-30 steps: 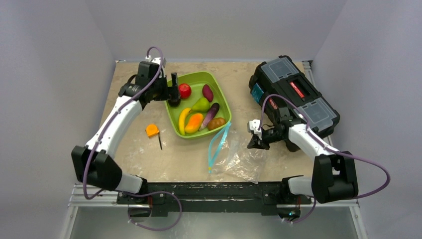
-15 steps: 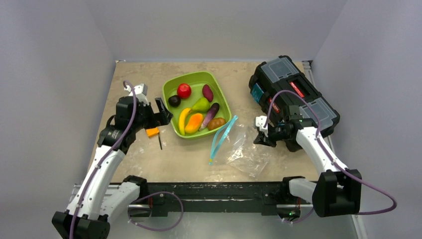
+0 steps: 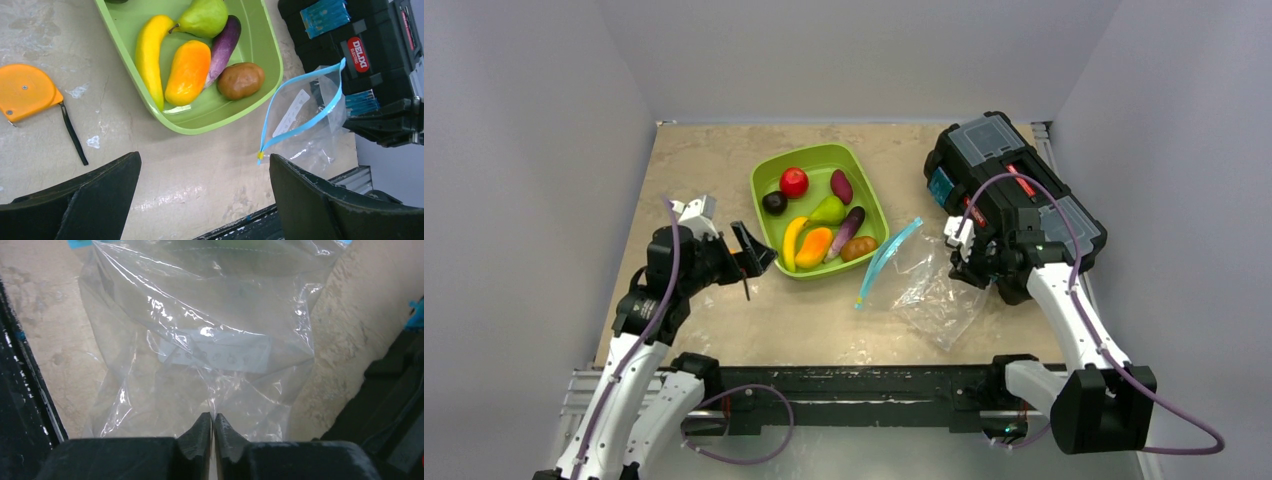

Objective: Open the zip-top bag and remove the fake food
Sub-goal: Reset both arms

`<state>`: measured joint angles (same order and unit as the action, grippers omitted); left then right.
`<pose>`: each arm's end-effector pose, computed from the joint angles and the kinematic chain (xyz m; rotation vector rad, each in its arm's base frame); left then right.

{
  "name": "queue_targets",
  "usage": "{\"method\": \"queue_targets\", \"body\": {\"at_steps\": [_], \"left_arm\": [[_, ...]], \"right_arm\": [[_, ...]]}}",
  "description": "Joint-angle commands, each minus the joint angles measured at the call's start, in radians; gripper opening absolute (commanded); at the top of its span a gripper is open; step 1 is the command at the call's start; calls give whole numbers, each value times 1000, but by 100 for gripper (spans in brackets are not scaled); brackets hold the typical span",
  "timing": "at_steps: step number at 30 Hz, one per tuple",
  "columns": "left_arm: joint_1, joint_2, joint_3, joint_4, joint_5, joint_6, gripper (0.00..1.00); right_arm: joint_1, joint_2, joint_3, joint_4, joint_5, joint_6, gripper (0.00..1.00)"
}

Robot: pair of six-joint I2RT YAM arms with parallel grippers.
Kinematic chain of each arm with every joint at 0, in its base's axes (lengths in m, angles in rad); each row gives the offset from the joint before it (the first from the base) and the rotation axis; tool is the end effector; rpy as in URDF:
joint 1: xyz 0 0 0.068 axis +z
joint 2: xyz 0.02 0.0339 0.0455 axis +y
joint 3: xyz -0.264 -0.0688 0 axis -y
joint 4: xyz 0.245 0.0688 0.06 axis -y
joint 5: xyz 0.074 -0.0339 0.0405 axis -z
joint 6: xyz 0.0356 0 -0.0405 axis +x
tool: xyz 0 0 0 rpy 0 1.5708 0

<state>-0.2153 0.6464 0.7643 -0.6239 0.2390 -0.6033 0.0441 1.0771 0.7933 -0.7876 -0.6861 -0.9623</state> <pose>0.1354 -0.0382 0.3083 -0.2644 2.1318 -0.7384 0.1943 0.0312 0.2458 -1.3265 1.9640 0.4890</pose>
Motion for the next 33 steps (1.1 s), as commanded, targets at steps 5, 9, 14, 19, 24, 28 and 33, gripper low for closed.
{"method": "queue_targets", "body": {"at_steps": [5,9,14,19,24,28,33], "left_arm": [[4,-95,-3,24,101,-83,100],[5,-105,56,-9,104,-59,100],[5,-86,163,-131,79,3,100],[5,-76,272,-215,55,49,100],[5,-71,372,-287,9,111,100],[5,-70,441,-344,-79,180,100],[6,-66,476,-359,-122,205,100]], "right_arm": [[-30,-30,85,27,129,166,40],[-41,-39,176,-54,80,157,54],[-103,-27,354,-188,19,130,66],[-137,-10,532,-264,-3,145,76],[-179,-5,628,-179,30,343,99],[-202,15,646,-71,178,582,99],[-212,-16,665,-20,188,663,99]]}}
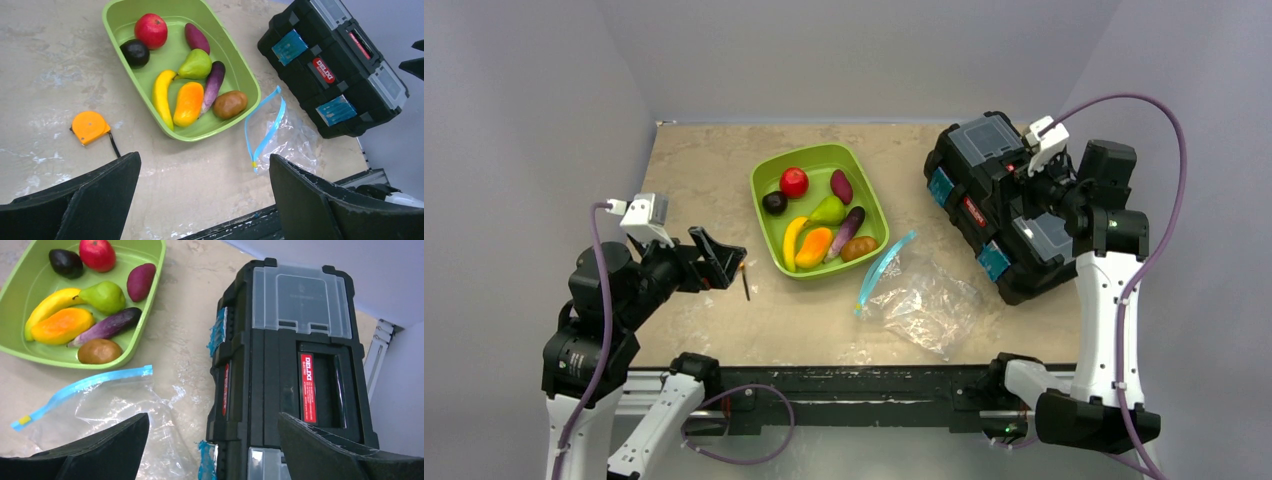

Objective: Open the zip-top bag and remove the fake food
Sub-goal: Reset both arms

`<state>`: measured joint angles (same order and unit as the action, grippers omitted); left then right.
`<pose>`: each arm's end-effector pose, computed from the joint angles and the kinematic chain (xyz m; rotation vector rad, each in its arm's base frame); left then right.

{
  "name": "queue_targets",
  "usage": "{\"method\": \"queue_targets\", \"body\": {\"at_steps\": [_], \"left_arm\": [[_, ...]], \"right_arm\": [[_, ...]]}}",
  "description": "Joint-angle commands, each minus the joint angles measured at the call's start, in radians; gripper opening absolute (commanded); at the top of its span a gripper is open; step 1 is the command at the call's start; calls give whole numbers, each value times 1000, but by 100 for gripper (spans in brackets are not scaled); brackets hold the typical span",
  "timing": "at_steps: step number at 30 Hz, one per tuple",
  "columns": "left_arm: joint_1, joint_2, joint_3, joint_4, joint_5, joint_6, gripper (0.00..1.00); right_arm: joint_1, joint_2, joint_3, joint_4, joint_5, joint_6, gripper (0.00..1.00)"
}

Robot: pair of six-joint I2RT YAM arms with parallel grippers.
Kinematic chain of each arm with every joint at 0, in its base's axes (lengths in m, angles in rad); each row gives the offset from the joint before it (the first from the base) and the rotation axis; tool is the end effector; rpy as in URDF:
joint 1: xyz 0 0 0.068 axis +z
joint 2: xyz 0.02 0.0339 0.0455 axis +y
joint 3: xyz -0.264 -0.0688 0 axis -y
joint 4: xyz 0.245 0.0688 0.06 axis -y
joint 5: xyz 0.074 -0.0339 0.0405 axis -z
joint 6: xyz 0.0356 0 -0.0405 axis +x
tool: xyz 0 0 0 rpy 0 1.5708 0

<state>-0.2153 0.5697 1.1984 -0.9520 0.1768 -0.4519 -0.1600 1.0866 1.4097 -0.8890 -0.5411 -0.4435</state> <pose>0.0611 -0.0198 0.4139 -0.1057 1.9343 -0.6174 0.1990 -0.0135 0.4258 -0.5934 1.9671 0.2062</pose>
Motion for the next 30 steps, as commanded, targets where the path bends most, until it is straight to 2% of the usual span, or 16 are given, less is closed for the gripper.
{"method": "queue_targets", "body": {"at_steps": [1,5,10,15,18,30], "left_arm": [[5,13,43,-28,-57,49,100],[5,20,35,-8,-47,21,100],[5,30,15,23,-4,-24,100],[5,35,10,29,17,-43,100],[5,31,10,24,16,-44,100],[5,14,0,16,13,-48,100]], "right_arm": [[-8,-37,54,94,52,151,99],[-8,-103,43,165,95,210,99],[-8,-171,20,204,78,218,99],[-8,-198,-18,262,148,364,99],[-8,-204,-19,280,183,397,99],[-8,-227,-36,301,213,418,99]]}}
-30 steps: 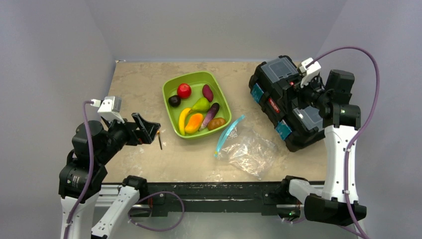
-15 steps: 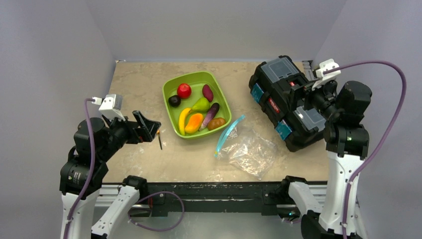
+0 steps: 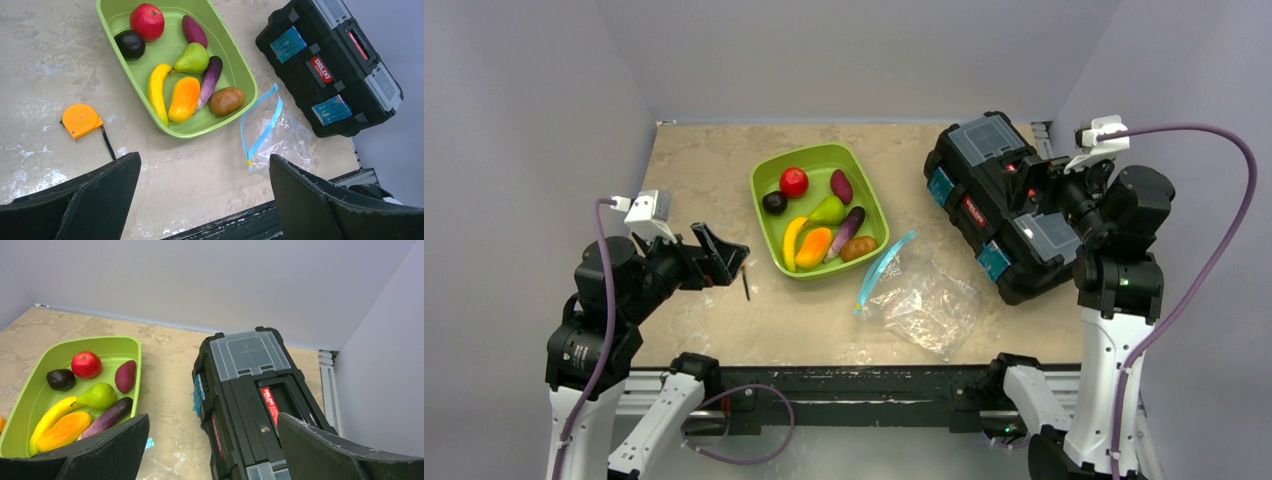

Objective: Open the zip-top bag and remove the fake food
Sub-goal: Reset both arms

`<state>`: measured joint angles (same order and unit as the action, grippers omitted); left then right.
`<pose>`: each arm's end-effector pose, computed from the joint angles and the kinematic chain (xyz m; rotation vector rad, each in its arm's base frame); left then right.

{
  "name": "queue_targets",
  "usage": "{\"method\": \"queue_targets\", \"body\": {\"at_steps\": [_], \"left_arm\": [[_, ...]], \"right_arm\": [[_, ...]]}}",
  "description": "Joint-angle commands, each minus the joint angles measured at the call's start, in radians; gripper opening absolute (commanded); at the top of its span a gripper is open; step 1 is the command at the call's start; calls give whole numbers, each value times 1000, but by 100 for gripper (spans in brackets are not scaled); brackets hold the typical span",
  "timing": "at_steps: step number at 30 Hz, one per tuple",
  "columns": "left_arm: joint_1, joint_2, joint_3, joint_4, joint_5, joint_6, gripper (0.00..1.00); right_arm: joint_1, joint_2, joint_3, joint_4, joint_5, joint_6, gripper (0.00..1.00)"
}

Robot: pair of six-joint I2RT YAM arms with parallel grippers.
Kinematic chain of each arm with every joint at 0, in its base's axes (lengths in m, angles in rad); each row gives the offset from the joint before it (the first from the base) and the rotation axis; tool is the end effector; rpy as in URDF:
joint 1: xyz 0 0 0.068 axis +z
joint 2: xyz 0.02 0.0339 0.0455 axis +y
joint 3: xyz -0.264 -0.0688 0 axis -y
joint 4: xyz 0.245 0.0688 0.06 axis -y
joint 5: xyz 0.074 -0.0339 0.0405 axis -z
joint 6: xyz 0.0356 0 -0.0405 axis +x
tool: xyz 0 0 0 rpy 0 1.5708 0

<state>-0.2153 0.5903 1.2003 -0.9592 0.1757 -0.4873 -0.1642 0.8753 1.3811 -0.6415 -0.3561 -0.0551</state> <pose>0.0667 -0.0209 0.4127 -0.1463 1.9618 -0.6354 0.1426 -0.0110 0.4728 -0.1718 1.6912 0.1400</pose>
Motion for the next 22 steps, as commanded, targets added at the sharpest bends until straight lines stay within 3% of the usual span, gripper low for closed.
{"method": "queue_targets", "body": {"at_steps": [1,22], "left_arm": [[5,-8,-3,24,16,-12,100],[5,-19,6,16,41,3,100]], "right_arm": [[-4,-16,-9,54,31,31,99],[-4,-29,-42,89,11,49,99]]}}
